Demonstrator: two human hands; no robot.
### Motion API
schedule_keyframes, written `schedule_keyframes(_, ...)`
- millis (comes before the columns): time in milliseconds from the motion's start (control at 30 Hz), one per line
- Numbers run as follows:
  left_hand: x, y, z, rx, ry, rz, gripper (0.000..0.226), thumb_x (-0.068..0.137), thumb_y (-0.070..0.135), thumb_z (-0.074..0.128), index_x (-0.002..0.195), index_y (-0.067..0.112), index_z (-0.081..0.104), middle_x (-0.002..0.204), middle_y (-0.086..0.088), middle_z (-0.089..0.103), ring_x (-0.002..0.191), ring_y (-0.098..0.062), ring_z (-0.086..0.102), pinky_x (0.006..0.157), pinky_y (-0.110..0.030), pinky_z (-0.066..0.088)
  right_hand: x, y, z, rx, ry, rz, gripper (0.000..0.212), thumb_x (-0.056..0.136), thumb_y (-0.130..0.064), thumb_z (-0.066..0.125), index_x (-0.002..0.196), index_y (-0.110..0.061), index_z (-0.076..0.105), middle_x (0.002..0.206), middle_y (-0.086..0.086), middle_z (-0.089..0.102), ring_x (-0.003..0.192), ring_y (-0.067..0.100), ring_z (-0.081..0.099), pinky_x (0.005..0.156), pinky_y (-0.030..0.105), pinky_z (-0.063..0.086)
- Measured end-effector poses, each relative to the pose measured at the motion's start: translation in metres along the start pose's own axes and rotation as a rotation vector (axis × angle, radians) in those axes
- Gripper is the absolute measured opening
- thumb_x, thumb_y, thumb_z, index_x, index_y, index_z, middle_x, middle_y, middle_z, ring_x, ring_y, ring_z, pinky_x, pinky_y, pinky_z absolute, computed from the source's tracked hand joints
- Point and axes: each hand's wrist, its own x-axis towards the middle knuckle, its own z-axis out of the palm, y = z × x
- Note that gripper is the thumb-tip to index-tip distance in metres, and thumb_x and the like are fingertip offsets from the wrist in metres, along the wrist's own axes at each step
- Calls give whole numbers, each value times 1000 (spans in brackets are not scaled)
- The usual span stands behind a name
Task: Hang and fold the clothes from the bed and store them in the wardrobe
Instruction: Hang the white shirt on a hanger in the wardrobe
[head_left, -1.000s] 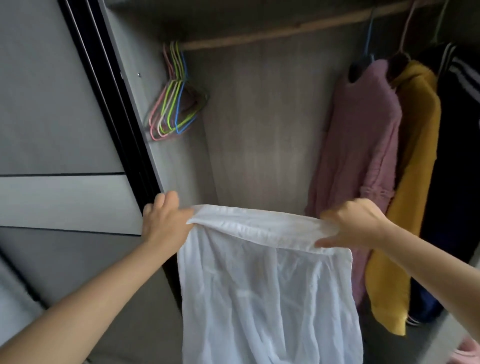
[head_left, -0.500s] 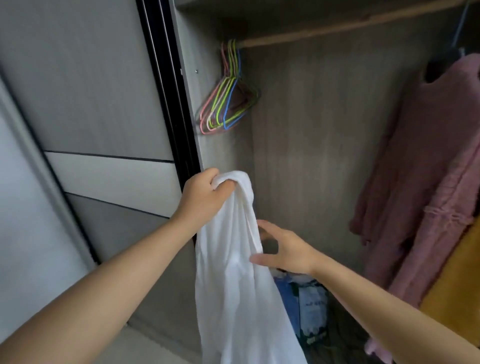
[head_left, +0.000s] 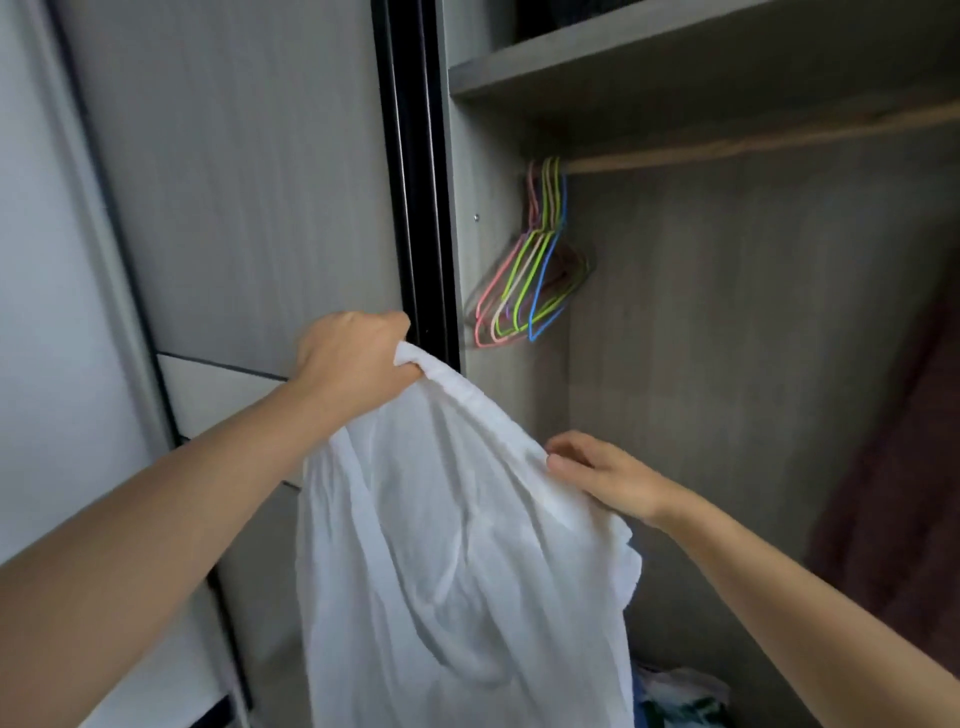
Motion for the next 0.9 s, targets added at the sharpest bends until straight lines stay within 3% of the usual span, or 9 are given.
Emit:
schedule_keyframes(100,31,-4,4,-44,-31,20,19,83,29,57,95,16,49,95,-11,63,91,-31,59,67,-31,42,44,-17,-23,27,258,-33,16,93,-22,52,77,-20,54,72,-1,57,63,0,55,63,15,44)
schedule_keyframes(200,65,-3,11,57,-54,105,41,86,26,54,126,22,43,101,-6,61,95,-29,57,65,-27,37,93,-43,-53,152,482,33,26,96,-21,47,71,-14,50,62,3,54,36,-3,48,37,10,35)
schedule_keyframes(300,92,-3,20,94,6,124,41,87,25,53,127,21,44,103,-6,60,97,-28,57,59,-27,32,138,-57,-72,289,545,125,30,98,-22,42,69,-15,45,56,5,52,27,-1,43,35,12,35)
schedule_keyframes(400,110,-16,34,117,33,125,39,86,23,54,124,20,48,106,-6,61,99,-28,58,61,-27,31,180,-63,-72,367,539,237,29,97,-17,38,70,-13,48,33,-3,48,25,2,43,39,14,39)
schedule_keyframes(533,121,-32,48,-46,59,139,42,86,26,54,127,28,48,110,-1,61,103,-22,57,69,-23,34,216,-68,-65,445,580,306,29,95,-13,40,66,-11,43,55,6,45,40,17,46,43,18,36)
schedule_keyframes(667,126,-38,50,-125,82,158,42,85,27,55,126,30,49,110,0,61,104,-21,56,70,-25,33,245,-66,-68,353,768,328,22,90,-5,41,70,-6,49,61,8,43,49,19,42,48,25,34)
schedule_keyframes(767,127,-42,51,-161,91,161,43,83,25,56,125,30,49,110,0,62,102,-21,56,69,-24,33,250,-66,-70,55,815,336,25,90,-7,43,102,7,59,92,25,62,87,36,61,76,38,49)
schedule_keyframes(833,126,-43,53,-180,99,158,43,82,23,56,124,30,50,110,0,62,102,-23,57,69,-24,33,246,-70,-71,-57,835,326,33,91,-7,44,117,10,56,119,27,58,113,38,54,95,40,42)
schedule_keyframes(900,123,-44,55,-203,100,151,43,82,22,56,124,30,51,108,-1,62,101,-24,57,68,-25,33,240,-75,-71,-142,845,311,34,91,-6,43,119,10,53,124,27,54,118,38,50,97,39,39)
